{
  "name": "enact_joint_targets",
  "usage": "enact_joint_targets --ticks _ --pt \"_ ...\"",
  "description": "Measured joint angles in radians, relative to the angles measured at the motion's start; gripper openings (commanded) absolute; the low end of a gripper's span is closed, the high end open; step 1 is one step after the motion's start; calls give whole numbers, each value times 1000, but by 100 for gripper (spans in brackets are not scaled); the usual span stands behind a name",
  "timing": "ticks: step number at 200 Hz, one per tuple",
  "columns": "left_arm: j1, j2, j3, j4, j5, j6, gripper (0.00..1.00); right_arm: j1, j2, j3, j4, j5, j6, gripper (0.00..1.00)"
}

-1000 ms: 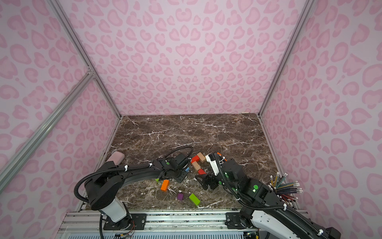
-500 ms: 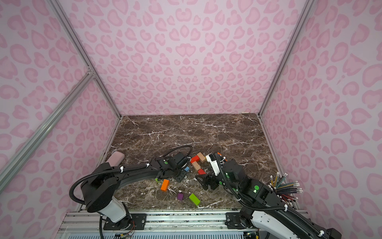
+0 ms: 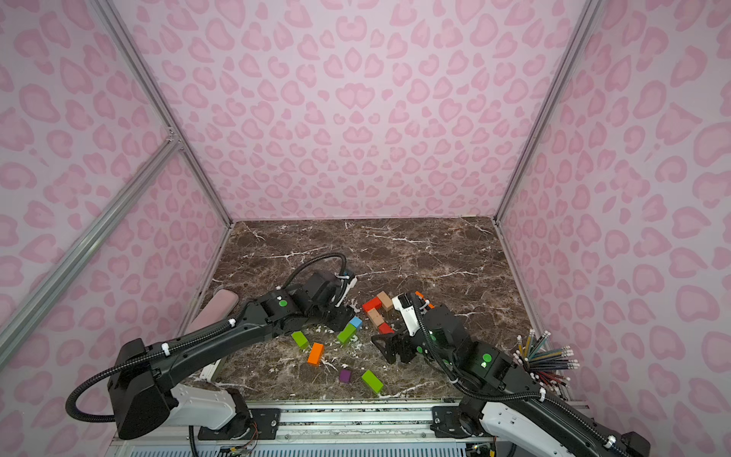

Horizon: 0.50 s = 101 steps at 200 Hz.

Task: Assemble a heart with building blocks
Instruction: Adjust the building block at the center of the board.

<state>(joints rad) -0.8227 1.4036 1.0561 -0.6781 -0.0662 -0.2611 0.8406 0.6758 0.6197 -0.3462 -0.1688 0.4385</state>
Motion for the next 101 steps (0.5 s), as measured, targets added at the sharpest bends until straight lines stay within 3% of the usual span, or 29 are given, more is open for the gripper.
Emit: enact_joint_targets --ticks 61,101 --pt "233 -17 120 0 97 101 61 160 79 -6 46 183 126 89" --pt "250 -65 88 -10 111 111 62 199 113 -8 54 267 174 88"
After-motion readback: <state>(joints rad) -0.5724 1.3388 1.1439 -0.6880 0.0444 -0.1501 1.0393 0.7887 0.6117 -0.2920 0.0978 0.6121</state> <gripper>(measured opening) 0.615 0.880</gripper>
